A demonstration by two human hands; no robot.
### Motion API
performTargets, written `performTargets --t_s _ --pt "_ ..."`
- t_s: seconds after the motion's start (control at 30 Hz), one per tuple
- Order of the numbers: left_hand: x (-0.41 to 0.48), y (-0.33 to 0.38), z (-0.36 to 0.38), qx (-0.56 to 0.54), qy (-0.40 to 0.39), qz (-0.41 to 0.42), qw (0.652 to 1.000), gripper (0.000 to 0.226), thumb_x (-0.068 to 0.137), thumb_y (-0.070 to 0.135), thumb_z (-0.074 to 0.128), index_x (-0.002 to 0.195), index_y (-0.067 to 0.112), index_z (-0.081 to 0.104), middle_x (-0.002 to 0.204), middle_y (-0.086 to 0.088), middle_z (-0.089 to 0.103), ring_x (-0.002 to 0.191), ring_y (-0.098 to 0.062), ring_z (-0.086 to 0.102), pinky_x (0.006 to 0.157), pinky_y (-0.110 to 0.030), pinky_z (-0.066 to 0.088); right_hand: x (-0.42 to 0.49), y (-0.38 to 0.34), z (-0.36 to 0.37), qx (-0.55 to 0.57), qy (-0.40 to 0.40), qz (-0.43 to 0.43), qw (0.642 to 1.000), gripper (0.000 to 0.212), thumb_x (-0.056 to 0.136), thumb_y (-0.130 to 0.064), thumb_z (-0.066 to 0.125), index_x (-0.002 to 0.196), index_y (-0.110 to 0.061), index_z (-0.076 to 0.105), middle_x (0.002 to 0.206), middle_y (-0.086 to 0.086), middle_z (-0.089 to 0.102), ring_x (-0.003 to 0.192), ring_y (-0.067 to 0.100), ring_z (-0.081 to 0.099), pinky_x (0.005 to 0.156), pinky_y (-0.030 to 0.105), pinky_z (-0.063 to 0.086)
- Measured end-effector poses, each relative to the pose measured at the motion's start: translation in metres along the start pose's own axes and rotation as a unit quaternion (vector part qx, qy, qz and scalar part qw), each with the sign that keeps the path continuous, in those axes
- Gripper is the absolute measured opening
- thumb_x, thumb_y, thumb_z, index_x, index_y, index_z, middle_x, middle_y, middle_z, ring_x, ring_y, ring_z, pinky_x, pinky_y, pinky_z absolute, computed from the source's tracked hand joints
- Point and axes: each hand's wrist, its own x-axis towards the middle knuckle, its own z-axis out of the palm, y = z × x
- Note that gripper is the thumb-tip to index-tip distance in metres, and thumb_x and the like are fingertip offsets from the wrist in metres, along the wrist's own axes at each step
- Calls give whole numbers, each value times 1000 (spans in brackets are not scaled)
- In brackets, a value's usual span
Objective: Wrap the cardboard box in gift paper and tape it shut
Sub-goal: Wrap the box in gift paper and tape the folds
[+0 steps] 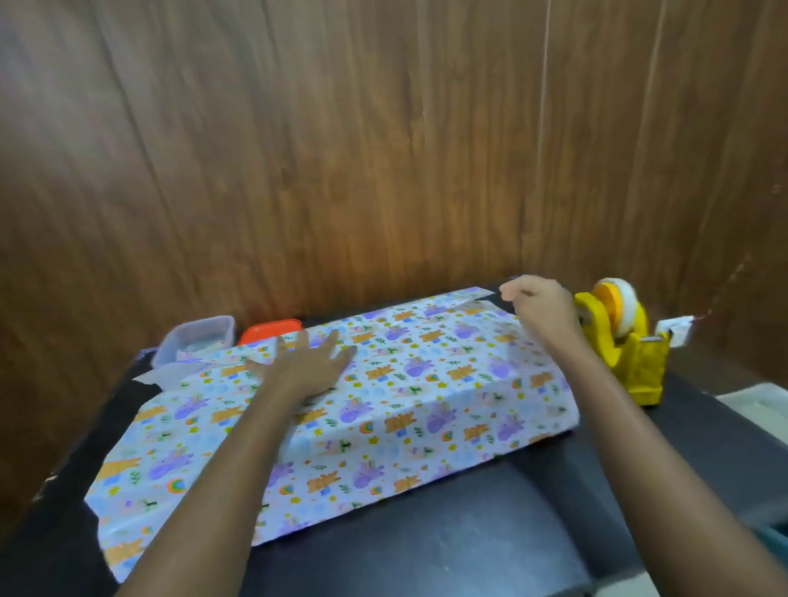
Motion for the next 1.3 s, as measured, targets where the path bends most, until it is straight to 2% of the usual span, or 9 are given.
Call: performTargets --t_s 0.17,0.27,0.57,0.73,0.87,0.97,1.03,1.2,1.3 --pt "28 -14 11 15 -10 24 1000 101 54 91 -11 144 50 10 159 2 0 145 -33 -5 109 -65 2 -6 37 -49 -198 128 51 970 35 86 -11 41 112 -5 64 118 17 61 117 36 45 95 40 35" --pt "14 1 5 8 7 -2 1000 72 81 76 12 146 45 14 159 -3 0 144 -36 -3 110 -63 0 -7 56 -76 -283 120 186 933 45 89 -28 36 120 -3 57 130 18 52 125 34 38 103 43 28" --pt "9 4 10 -19 38 -18 999 63 89 70 17 147 44 11 159 1 0 144 -37 -4 107 -69 -2 25 71 -113 -168 -53 306 935 24 91 -14 57 106 5 59 107 19 59 94 31 57 81 40 49" --pt "22 -6 14 15 16 16 1000 89 65 89 -9 144 51 10 159 3 1 144 -36 -4 106 -71 -1 31 59 -119 -238 -153 307 909 41 95 -16 53 131 4 48 131 20 51 119 32 52 96 38 46" --pt "17 -1 15 14 29 1 999 66 87 72 10 147 44 5 159 -5 -2 143 -40 -7 109 -66 -1 35 65 -124 -185 -172 321 913 50 93 -13 56 138 4 41 118 16 49 101 26 49 89 33 44" --pt "14 1 14 -6 31 -4 999 64 88 71 12 146 46 6 159 -2 -3 143 -38 -8 107 -69 -2 28 49 -130 -87 -140 315 935 46 95 -11 54 136 7 41 128 15 49 117 27 49 97 33 39" --pt "12 3 14 -23 35 -18 999 63 89 71 14 146 47 5 159 2 -3 144 -36 -8 105 -71 -3 29 45 -137 -19 -92 300 949 26 93 -10 57 114 5 56 110 13 56 110 24 55 95 30 42" --pt "18 -2 16 -5 26 -7 1000 72 80 79 4 146 48 4 159 0 -3 144 -36 -8 106 -70 -1 4 68 -135 24 -60 332 941 19 92 0 55 73 2 56 40 4 53 25 4 46 28 10 30" --pt "16 -1 17 -11 32 -18 999 68 84 76 9 146 48 4 159 2 -4 144 -35 -8 106 -71 -2 -12 88 -125 73 -53 361 928 28 94 -4 52 67 -4 53 29 -2 49 27 6 49 27 8 31"
